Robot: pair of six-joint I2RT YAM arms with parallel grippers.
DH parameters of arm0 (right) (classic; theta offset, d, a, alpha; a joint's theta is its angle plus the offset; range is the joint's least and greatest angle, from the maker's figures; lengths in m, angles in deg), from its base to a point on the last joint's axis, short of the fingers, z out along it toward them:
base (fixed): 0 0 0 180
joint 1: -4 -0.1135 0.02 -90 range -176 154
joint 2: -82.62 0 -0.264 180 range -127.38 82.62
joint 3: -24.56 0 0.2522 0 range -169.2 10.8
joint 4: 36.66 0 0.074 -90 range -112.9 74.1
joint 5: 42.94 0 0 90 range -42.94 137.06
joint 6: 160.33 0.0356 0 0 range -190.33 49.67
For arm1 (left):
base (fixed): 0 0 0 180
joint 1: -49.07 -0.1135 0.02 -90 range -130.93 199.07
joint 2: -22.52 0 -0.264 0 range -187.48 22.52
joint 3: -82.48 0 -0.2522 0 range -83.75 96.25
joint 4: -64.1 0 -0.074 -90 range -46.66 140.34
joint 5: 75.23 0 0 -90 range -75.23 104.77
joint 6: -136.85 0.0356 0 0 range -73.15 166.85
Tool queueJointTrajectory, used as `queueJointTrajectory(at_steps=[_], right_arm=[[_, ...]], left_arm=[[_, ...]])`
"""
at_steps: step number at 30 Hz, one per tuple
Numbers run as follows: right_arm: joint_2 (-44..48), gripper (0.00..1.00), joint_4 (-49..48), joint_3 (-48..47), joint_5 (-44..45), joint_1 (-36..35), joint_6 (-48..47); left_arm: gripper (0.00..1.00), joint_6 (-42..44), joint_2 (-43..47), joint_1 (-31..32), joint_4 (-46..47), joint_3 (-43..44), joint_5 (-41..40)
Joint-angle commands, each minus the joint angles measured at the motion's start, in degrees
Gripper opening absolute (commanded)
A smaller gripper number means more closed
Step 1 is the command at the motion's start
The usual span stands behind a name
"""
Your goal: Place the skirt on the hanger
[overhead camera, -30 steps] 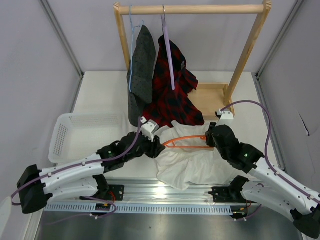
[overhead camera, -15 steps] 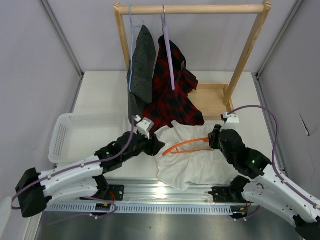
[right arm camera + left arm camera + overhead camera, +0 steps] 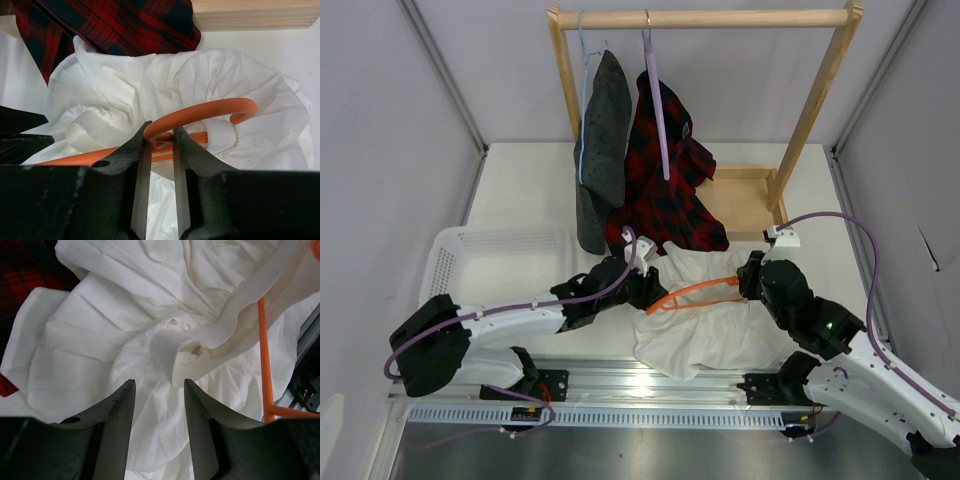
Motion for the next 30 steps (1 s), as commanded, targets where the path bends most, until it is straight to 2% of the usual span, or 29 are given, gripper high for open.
queueJointTrajectory(at_steps=[1,18,21,23,24,25,27,30], right_arm=[[0.5,0.0,0.56,-0.57,-0.1,0.1,1.41],[0.32,0.0,0.29,-1.1,0.87,0.45,1.14],[0.15,0.0,-0.06,-0.92,1.22,0.71,0.79],[0.15,0.0,-0.5,-0.75,1.31,0.89,0.44],[0.23,0.0,-0.76,-0.66,1.75,1.15,0.35],[0.15,0.0,-0.94,-0.48,2.01,1.41,0.18],[0.06,0.0,-1.9,0.13,2.54,1.76,-0.44],[-0.47,0.0,-3.83,1.1,2.63,3.08,-0.7]], left_arm=[[0.48,-1.57,-2.27,-0.18,6.09,2.76,1.63],[0.41,-3.24,-10.8,1.49,10.66,4.69,0.48],[0.35,-3.68,-12.03,1.49,12.33,4.34,0.57],[0.27,-3.77,-12.39,1.49,12.77,4.16,0.57],[0.22,-3.77,-12.39,1.49,12.68,4.16,0.4],[0.1,-3.85,-12.12,1.58,12.42,4.25,0.22],[0.01,-3.85,-10.9,1.49,10.67,4.25,-0.39],[0.0,-3.77,-7.39,1.14,7.33,4.07,-1.1]])
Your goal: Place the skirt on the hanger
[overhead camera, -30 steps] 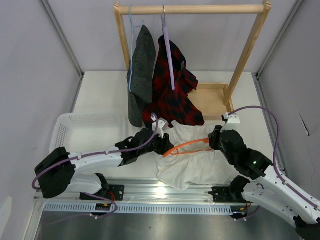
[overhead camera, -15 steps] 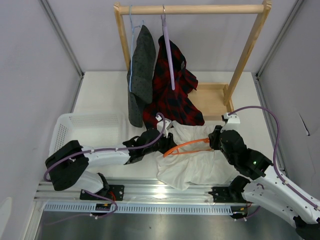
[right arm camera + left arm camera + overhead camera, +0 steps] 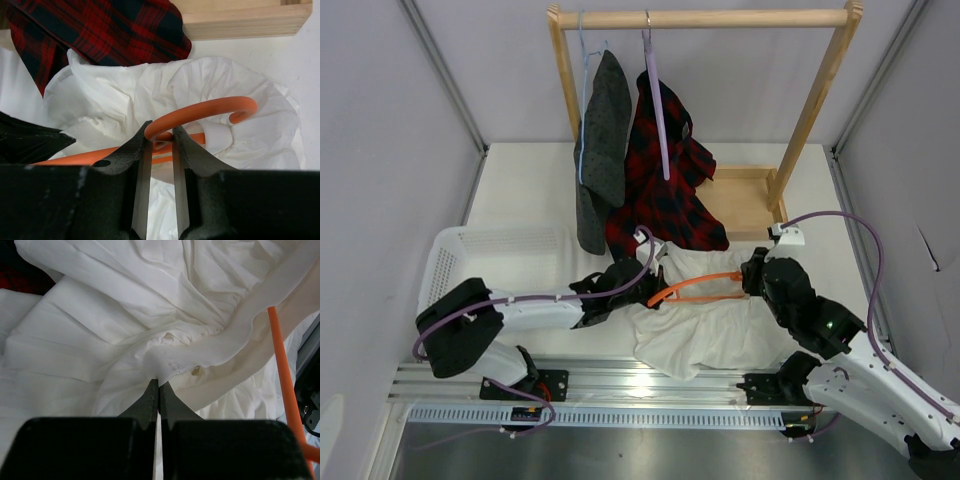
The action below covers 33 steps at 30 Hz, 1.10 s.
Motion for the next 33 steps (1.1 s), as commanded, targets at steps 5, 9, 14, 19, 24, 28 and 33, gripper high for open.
queueJointTrajectory(at_steps=[5,9,14,19,24,28,33], right_arm=[[-1.35,0.0,-6.91,2.55,2.32,2.61,-0.33],[-1.17,0.0,-10.34,5.35,4.08,2.96,-1.92],[-1.08,0.0,-13.33,7.38,7.24,3.05,-2.53],[-2.31,0.0,-15.44,7.82,8.57,3.14,-3.59],[-2.75,0.0,-15.62,8.7,10.33,3.49,-3.85],[-2.84,0.0,-15.8,8.88,9.62,4.19,-4.46],[-2.93,0.0,-15.71,9.49,10.76,4.28,-4.55]], left_arm=[[0.0,-1.72,9.21,-1.64,-7.04,1.26,-0.99],[0.0,-3.39,12.99,-4.01,-11.61,1.34,0.85],[0.0,-3.3,15.89,-5.69,-18.72,4.68,3.4],[0.0,-2.86,18.27,-6.13,-24.27,4.95,3.06],[0.0,-2.34,21.61,-7.18,-26.29,3.19,3.06],[0.0,-2.16,24.33,-7.8,-28.05,2.4,2.7],[0.0,-1.28,25.39,-8.33,-31.04,4.85,2.53]])
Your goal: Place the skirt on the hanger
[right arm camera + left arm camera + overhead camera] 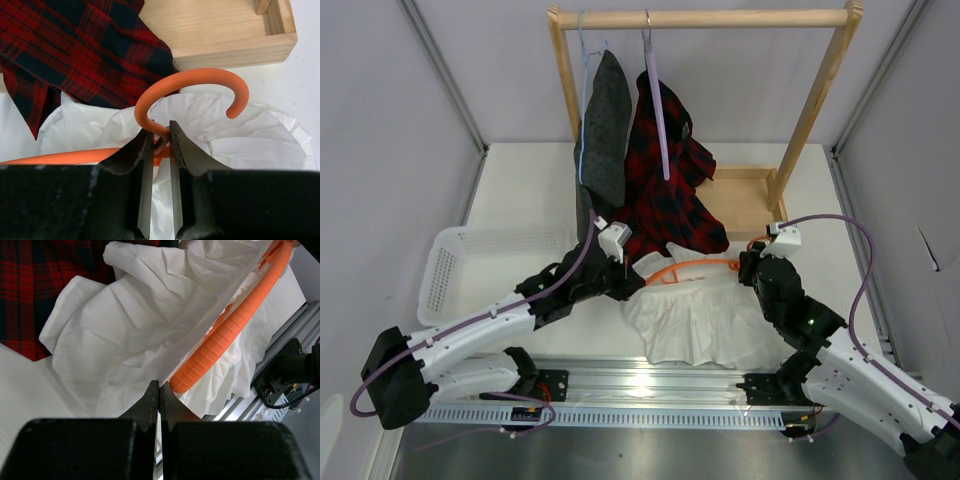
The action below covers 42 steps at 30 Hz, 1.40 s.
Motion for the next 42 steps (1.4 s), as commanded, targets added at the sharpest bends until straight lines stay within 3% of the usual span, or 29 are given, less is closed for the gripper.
queueJointTrajectory(at_steps=[1,18,31,42], right_arm=[[-0.42,0.0,2.54,1.6,6.68,1.22,-1.12],[-1.74,0.0,-0.71,1.17,17.48,-7.82,-4.11],[-9.2,0.0,-3.79,-5.15,30.84,-23.21,-10.43],[-9.11,0.0,-0.98,-15.17,22.5,-26.46,-10.44]], left_arm=[[0.0,0.8,2.26,-1.22,-5.73,2.32,-1.71],[0.0,1.85,1.83,-0.87,-11.89,13.04,-4.35],[0.0,4.49,-8.63,5.19,-14.79,26.66,-9.27],[0.0,4.58,-15.92,9.85,-14.18,34.82,-9.27]])
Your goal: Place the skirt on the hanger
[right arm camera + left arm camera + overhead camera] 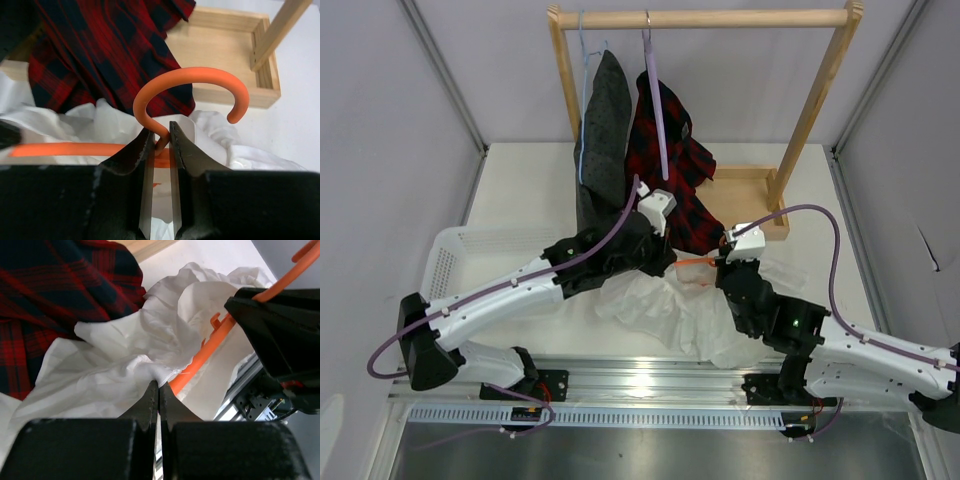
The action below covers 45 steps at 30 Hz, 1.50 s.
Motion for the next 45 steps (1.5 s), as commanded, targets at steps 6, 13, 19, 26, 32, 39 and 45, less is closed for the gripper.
queueJointTrajectory(at_steps=[6,13,19,26,32,39,45], right_arm=[[-1.94,0.0,0.36,-6.62,-3.23,-1.53,-0.45],[-3.43,0.0,1.5,-8.82,-4.73,-1.87,-0.46],[0.08,0.0,2.2,-14.17,-7.54,-2.14,-2.65],[0.18,0.0,4.92,-17.35,-12.73,-2.14,-3.36],[3.15,0.0,4.49,-15.77,-15.1,-1.71,-2.82],[6.5,0.0,8.09,-19.28,-24.59,2.51,-4.67],[8.35,0.0,11.78,-22.44,-33.19,7.52,-4.76]], left_arm=[[0.0,1.01,-4.31,3.11,1.69,9.46,-1.41],[0.0,1.19,-4.31,4.51,-0.42,13.07,-2.9],[0.06,1.1,-4.49,5.66,-0.87,11.05,-4.22],[0.28,5.75,-3.35,6.62,-1.3,15.96,-1.67],[0.47,10.15,1.04,6.71,2.21,14.74,1.92],[0.51,16.56,6.05,6.62,3.8,15.18,5.89],[0.56,26.23,8.43,6.62,-2.44,17.99,10.18]])
